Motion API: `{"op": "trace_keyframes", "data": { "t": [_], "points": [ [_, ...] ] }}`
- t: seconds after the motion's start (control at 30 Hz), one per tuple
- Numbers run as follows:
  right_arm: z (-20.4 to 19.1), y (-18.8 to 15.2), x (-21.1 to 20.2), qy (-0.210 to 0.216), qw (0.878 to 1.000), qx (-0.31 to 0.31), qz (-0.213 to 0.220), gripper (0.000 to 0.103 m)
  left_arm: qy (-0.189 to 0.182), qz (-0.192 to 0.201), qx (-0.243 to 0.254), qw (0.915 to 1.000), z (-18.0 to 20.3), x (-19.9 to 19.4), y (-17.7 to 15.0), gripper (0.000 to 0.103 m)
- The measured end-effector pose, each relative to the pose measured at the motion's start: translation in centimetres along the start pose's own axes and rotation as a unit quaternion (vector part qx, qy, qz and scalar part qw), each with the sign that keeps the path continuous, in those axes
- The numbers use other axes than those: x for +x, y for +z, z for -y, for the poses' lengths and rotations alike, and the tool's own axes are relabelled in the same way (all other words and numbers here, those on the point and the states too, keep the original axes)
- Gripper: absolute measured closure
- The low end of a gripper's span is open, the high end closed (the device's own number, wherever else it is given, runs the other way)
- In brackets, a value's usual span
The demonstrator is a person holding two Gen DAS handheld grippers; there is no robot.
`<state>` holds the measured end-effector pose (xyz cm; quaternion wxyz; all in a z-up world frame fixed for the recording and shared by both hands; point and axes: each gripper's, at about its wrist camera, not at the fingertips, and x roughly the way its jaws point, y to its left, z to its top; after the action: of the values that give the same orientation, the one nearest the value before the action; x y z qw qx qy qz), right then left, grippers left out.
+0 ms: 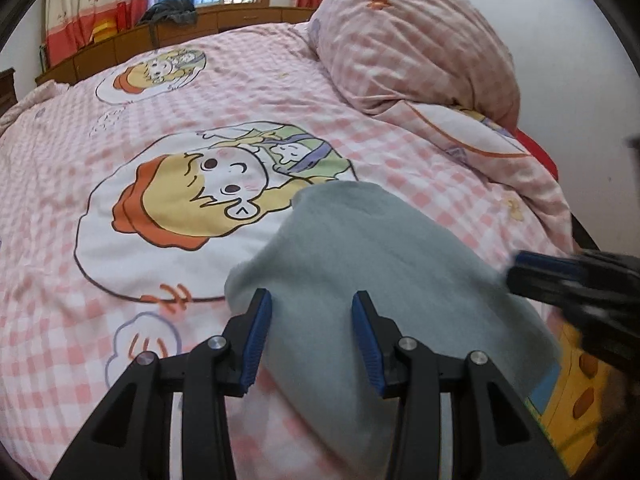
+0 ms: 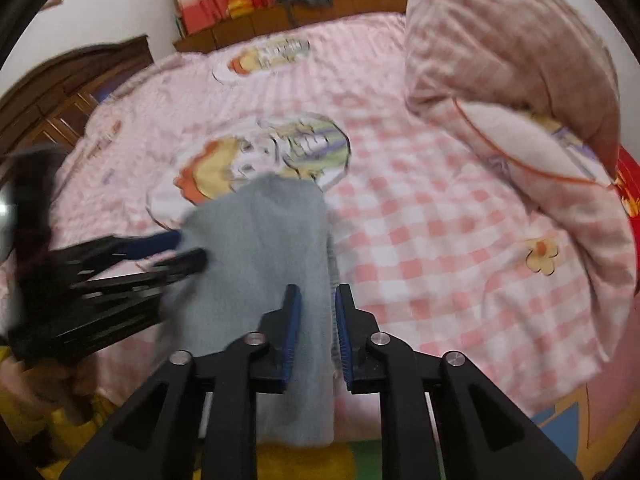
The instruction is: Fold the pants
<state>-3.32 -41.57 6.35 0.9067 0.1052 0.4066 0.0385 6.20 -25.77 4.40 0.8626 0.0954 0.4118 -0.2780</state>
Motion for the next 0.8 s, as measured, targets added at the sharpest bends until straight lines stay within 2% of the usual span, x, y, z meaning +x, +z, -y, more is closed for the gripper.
{"op": "trace_keyframes", "data": {
  "t": [0.1,0.13,0.2,0.27,0.43,0.6,0.8],
  "points": [
    [-1.2,-0.4,0.2,0.043,0.999,-0.022,-0.013,0.088,0.004,-0.005,-0.014,0.9999,-0.3,1.2,0.2,0.059],
    [-1.6,-0.6,0.7,0.039,0.998,-0.035,-0.020,0.088,0.006,-0.008,-0.017,0.9998,-0.2,1.6,0.2,0.059],
    [-1.8,-1.2,2.4,-0.005,0.997,-0.061,-0.039,0.088,0.015,-0.008,-0.015,0.9997,0.0,2.0,0.1,0.059],
    [-0.9,-2.0,4.1,-0.036,0.996,-0.062,-0.059,0.101,0.018,-0.007,-0.009,0.9998,0.2,2.0,-0.1,0.059],
    [1.1,-2.5,4.7,-0.029,0.998,-0.024,-0.056,0.103,0.005,-0.009,-0.004,0.9999,0.5,-0.4,-0.9,0.059],
    [0.9,-2.7,4.2,-0.031,0.998,-0.023,-0.053,0.103,-0.066,-0.041,-0.038,0.9963,1.1,-3.3,-4.0,0.058],
    [1.5,-3.9,3.2,-0.022,0.998,-0.008,-0.054,0.103,-0.089,-0.081,-0.064,0.9907,1.9,-3.6,-7.9,0.058]
  ]
}}
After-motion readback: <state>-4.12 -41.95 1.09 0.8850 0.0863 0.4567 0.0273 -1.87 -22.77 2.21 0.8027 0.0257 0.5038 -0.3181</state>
